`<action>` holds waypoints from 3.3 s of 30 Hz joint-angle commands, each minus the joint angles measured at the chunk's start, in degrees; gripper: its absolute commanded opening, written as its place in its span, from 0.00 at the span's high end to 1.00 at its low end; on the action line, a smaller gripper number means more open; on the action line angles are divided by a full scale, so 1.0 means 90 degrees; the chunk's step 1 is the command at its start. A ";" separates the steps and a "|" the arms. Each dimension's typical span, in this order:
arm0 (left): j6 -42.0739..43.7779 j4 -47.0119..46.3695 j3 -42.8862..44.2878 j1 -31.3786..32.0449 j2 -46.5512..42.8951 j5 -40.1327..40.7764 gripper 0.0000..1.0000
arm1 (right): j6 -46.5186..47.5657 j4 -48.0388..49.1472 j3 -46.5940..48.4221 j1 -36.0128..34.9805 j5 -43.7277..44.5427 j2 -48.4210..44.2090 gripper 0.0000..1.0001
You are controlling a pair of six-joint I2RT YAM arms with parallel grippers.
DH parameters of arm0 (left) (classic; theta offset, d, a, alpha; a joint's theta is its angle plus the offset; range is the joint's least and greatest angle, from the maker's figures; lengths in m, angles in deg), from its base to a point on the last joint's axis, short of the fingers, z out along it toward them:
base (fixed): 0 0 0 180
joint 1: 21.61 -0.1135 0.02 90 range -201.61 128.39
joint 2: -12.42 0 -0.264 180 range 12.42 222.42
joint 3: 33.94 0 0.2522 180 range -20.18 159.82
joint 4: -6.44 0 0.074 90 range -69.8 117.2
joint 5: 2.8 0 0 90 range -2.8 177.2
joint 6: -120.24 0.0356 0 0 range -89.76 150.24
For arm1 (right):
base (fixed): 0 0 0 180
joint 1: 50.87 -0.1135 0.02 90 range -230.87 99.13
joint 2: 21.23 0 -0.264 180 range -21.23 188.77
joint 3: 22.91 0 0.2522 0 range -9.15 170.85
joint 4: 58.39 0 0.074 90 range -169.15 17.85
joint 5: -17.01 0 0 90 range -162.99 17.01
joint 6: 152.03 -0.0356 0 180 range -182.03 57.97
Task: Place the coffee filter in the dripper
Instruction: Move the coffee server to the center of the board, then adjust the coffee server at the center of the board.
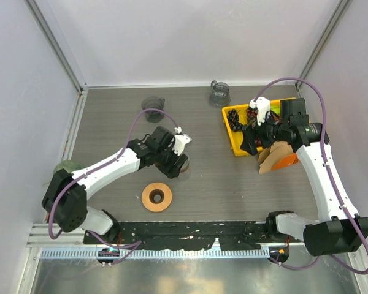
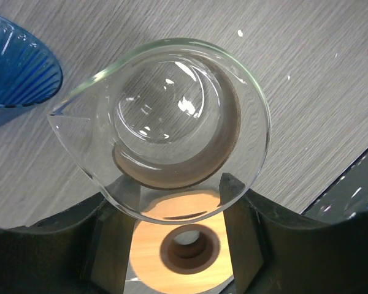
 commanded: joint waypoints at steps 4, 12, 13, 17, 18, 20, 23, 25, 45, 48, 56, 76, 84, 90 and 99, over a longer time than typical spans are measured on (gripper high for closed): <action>-0.2027 -0.0791 0.0394 0.0659 0.0364 0.0634 0.39 | -0.0122 0.0099 -0.0103 0.0057 0.0018 -0.0250 0.05; -0.2712 -0.1271 0.0609 0.1119 0.0579 0.0791 0.15 | -0.0083 -0.0009 -0.0093 0.0057 0.0067 -0.0250 0.04; -0.2712 -0.1232 0.0580 0.1119 0.0531 0.0762 0.04 | -0.0083 -0.0009 -0.0093 0.0057 0.0058 -0.0259 0.05; -0.2216 -0.1271 0.0151 0.1119 -0.0073 0.0372 0.01 | -0.0024 -0.0018 -0.0064 0.0057 -0.0118 -0.0201 0.04; -0.1876 -0.1252 0.0015 0.1119 -0.0336 0.0187 0.01 | 0.0005 -0.0009 -0.0035 0.0057 -0.0205 -0.0172 0.04; -0.1289 -0.0941 -0.0152 0.1090 -0.0864 -0.0194 0.00 | 0.0053 -0.0038 -0.0005 0.0057 -0.0322 -0.0123 0.05; -0.0644 -0.0083 -0.0386 0.0575 -0.1801 -0.1100 0.00 | 0.0122 -0.0116 0.0044 0.0057 -0.0498 -0.0045 0.05; 0.0009 0.0455 -0.0553 -0.0253 -0.2232 -0.2356 0.00 | 0.0103 -0.0116 0.0053 0.0057 -0.0722 0.0023 0.05; 0.0239 0.1407 -0.0572 -0.4418 -0.1803 -0.4796 0.16 | -0.1312 0.1456 -0.0026 -0.3077 0.1913 0.1038 0.05; -0.0211 0.1083 -0.0777 -0.4418 -0.2115 -0.4523 0.14 | -0.1762 0.1427 0.0180 -0.3263 0.1884 0.1292 0.05; -0.0905 0.0693 -0.1119 -0.4438 -0.2740 -0.4122 0.12 | -0.2192 0.1397 0.0375 -0.4278 0.2284 0.1771 0.04; -0.1511 0.0633 -0.1461 -0.4467 -0.3347 -0.3526 0.10 | -0.2427 0.1417 0.1040 -0.4709 0.2685 0.3002 0.02; -0.1384 0.0877 -0.1510 -0.4487 -0.3327 -0.3663 0.12 | -0.1413 0.0794 0.1489 -0.4709 0.2246 0.3373 0.13; -0.1462 0.1024 -0.1491 -0.4487 -0.3259 -0.3721 0.13 | -0.0213 0.0587 0.1713 -0.4709 0.1933 0.3412 0.22; -0.1628 0.1307 -0.1491 -0.4672 -0.3044 -0.3858 0.16 | 0.1830 -0.0134 0.2796 -0.4709 0.1592 0.4105 0.30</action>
